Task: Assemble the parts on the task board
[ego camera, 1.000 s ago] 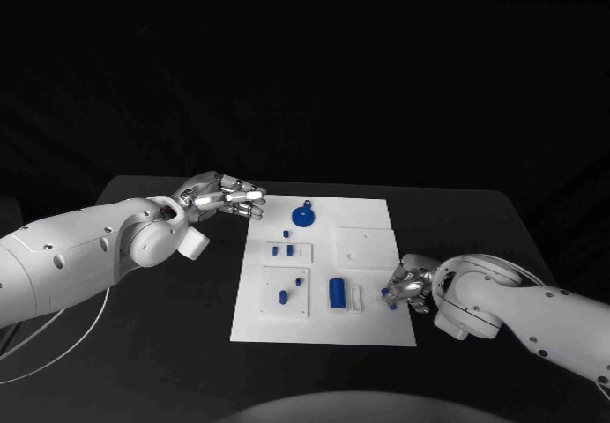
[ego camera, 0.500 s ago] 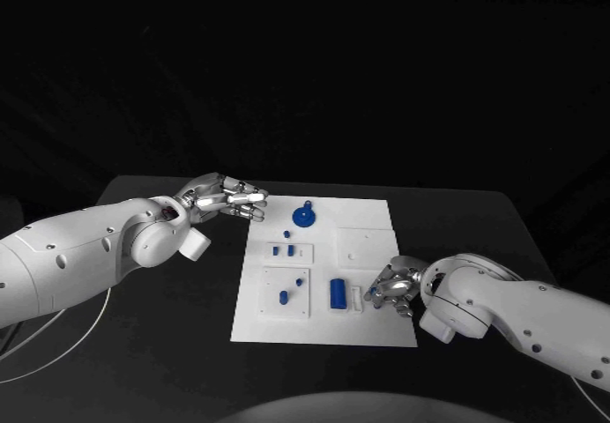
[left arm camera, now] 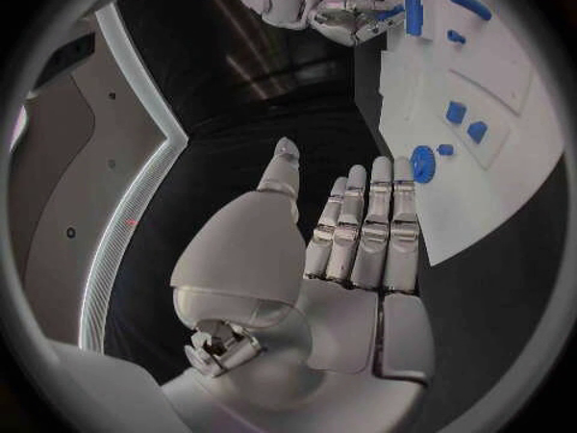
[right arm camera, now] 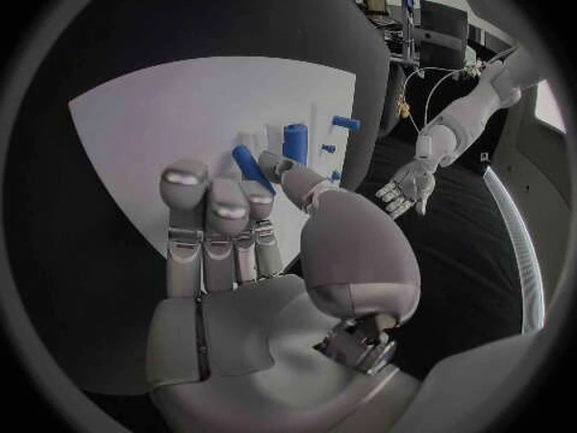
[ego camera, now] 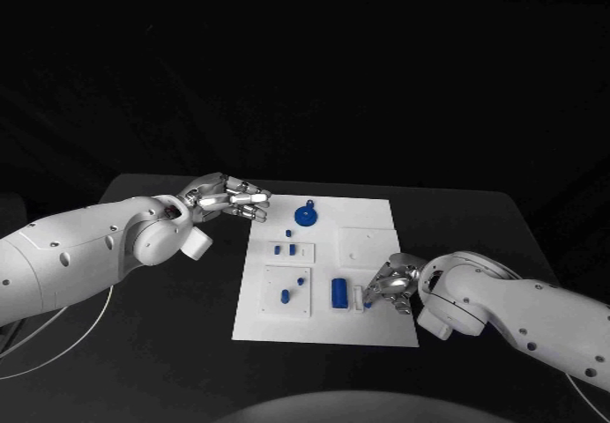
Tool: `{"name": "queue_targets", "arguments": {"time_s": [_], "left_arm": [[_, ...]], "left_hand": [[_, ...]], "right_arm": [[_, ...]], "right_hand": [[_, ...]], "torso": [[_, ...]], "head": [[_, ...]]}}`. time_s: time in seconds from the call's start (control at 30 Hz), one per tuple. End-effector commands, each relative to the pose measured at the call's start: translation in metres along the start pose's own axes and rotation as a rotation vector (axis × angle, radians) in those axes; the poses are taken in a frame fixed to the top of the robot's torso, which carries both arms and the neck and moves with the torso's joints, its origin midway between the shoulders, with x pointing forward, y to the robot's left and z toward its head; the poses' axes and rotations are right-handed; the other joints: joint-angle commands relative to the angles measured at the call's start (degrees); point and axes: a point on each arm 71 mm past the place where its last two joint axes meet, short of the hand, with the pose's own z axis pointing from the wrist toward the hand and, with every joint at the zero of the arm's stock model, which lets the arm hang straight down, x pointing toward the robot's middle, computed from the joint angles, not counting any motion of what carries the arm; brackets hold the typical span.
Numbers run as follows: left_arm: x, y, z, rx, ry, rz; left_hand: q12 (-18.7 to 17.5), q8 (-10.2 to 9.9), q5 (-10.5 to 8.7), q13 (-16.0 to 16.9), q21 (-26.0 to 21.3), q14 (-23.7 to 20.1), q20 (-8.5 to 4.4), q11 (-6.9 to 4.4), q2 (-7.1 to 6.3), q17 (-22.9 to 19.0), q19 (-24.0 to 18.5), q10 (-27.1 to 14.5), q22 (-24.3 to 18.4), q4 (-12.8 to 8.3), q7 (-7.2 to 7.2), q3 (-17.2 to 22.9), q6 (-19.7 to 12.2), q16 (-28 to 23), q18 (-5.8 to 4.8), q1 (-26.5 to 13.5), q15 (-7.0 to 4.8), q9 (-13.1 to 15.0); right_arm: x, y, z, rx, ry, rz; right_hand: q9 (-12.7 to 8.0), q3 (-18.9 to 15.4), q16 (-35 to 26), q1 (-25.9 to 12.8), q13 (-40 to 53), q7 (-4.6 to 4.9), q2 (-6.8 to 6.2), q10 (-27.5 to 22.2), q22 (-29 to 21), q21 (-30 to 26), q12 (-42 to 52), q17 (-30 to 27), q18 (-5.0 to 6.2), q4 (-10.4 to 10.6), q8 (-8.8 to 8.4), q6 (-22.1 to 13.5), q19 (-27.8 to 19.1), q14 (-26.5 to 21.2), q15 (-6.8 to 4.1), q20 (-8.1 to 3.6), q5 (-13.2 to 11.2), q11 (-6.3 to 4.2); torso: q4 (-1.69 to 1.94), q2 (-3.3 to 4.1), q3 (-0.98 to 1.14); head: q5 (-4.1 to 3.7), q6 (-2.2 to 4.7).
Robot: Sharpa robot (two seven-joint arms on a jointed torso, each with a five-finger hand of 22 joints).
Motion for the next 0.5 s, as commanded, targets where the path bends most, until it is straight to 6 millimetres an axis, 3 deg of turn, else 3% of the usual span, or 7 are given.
{"name": "queue_targets", "arguments": {"time_s": [0.03, 0.13, 0.23, 0.5], "left_arm": [[0.0029, -0.0005, 0.0004, 0.001, 0.024, 0.0], [0.0029, -0.0003, 0.0001, -0.001, 0.026, 0.001], [0.0028, -0.0002, -0.0002, -0.003, 0.027, 0.002], [0.0029, 0.0005, -0.0008, -0.01, 0.032, 0.003]], "left_hand": [[-0.08, 0.16, -0.31, 0.08, -0.04, -0.42, 0.22, 0.0, -0.23, -0.01, -0.01, -0.38, 0.02, 0.39, 0.1, -0.09, -0.38, -0.13, 0.17, -0.15, 0.0, 0.0], [-0.08, 0.15, -0.33, 0.07, -0.05, -0.4, 0.21, 0.01, -0.25, -0.01, 0.0, -0.38, 0.02, 0.45, 0.12, -0.12, -0.49, -0.12, 0.18, -0.11, -0.01, 0.0], [-0.08, 0.15, -0.33, 0.07, -0.05, -0.4, 0.21, 0.01, -0.25, -0.01, 0.0, -0.38, 0.02, 0.45, 0.12, -0.12, -0.49, -0.12, 0.18, -0.11, -0.01, 0.0], [-0.08, 0.13, -0.39, 0.07, -0.05, -0.37, 0.19, 0.01, -0.23, -0.03, 0.01, -0.39, 0.02, 0.56, 0.13, -0.2, -0.66, -0.12, 0.16, -0.12, -0.02, -0.01]], "right_arm": [[-0.0021, 0.0014, -0.0006, -0.008, -0.039, -0.075], [-0.0029, 0.0019, -0.0011, -0.013, -0.051, -0.085], [-0.0033, 0.0021, -0.0017, -0.016, -0.055, -0.093], [-0.0034, 0.0011, -0.0016, -0.014, -0.047, -0.109]], "right_hand": [[0.05, -1.41, -0.36, -0.13, -0.25, -0.53, 0.69, -0.09, 2.99, -0.3, -0.39, -0.13, -0.97, 1.4, -0.13, 1.56, 3.2, 0.3, -0.08, 0.19, -4.08, -0.47], [0.05, -2.63, -0.52, 0.11, -0.61, -1.11, 0.54, -0.01, 2.73, -0.54, -0.77, -0.26, -1.09, 3.86, -0.12, 2.84, 3.2, 0.34, -0.18, 0.1, -9.46, -0.67], [0.01, -3.42, -0.73, 0.73, -0.9, -1.43, -0.16, 0.12, 2.52, -0.53, -1.03, -0.39, -1.24, 6.51, -0.16, 3.53, 3.22, 0.33, -0.26, -0.03, -12.96, -0.75], [-0.01, -5.34, -0.86, 2.32, -1.03, -1.7, -1.53, 0.36, 2.14, -0.36, -1.49, -0.1, -1.66, 10.36, -0.17, 4.21, 3.23, 0.37, -0.53, -0.45, -13.36, -0.96]], "torso": [[-0.05, 0.0, 0.03], [-0.07, -0.02, 0.05], [-0.05, 0.0, 0.06], [-0.07, 0.01, 0.01]], "head": [[0.08, -0.03], [0.09, -0.1], [0.17, -0.14], [0.16, -0.19]]}}
